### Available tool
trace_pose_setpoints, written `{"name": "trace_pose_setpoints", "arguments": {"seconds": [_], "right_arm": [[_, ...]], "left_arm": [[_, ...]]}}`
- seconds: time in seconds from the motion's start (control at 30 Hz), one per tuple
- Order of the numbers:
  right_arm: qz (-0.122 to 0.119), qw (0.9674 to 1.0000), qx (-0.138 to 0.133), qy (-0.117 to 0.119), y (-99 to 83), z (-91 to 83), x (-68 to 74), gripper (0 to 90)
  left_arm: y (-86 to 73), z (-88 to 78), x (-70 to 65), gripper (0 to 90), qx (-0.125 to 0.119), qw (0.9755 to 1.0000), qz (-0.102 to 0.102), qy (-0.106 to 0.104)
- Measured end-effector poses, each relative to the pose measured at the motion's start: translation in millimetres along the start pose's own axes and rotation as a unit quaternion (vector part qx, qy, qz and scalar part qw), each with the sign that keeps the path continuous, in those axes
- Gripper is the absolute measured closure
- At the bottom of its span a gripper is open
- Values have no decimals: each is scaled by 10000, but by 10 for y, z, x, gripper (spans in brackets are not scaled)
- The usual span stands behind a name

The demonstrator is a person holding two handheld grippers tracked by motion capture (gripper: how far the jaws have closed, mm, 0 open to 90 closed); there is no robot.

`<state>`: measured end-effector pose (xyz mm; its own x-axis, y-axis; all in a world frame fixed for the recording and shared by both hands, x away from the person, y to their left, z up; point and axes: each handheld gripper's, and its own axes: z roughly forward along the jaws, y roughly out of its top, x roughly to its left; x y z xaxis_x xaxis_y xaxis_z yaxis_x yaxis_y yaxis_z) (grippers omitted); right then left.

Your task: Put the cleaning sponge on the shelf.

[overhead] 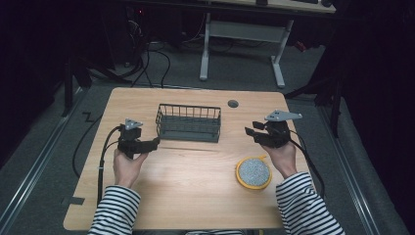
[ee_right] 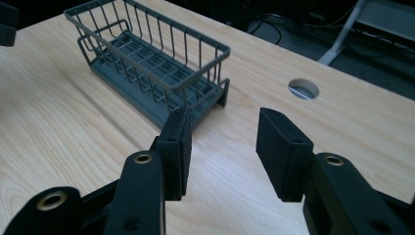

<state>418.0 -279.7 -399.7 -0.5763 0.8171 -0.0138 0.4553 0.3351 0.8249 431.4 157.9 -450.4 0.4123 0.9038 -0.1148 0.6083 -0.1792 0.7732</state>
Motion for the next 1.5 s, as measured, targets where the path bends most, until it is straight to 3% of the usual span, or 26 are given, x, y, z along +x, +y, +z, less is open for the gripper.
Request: {"name": "trace_pose_setpoints", "arguments": {"seconds": [0.3, 0.4, 0.67, 0.93, 1.03, 1.5], "right_arm": [[-214, 9994, 231, 151, 296, 267, 16, 567], [-271, 9986, 405, 216, 448, 452, 20, 561], [-231, 9968, 734, 218, 574, 802, 32, 562], [-11, 9954, 918, 278, 593, 1036, 15, 564], [27, 9947, 988, 280, 582, 1083, 13, 564], [38, 9914, 1248, 381, 539, 1309, 77, 617]], "left_arm": [[305, 111, -84, 231, 37, 9999, 141, 41], [410, 152, -54, 243, 40, 9999, 85, 114], [550, 243, 9, 273, 61, 9997, -14, 248], [548, 409, 133, 346, 144, 9990, -380, 164], [546, 435, 141, 373, 122, 9989, -433, 144], [535, 495, 141, 576, 77, 9991, -416, 14]]}}
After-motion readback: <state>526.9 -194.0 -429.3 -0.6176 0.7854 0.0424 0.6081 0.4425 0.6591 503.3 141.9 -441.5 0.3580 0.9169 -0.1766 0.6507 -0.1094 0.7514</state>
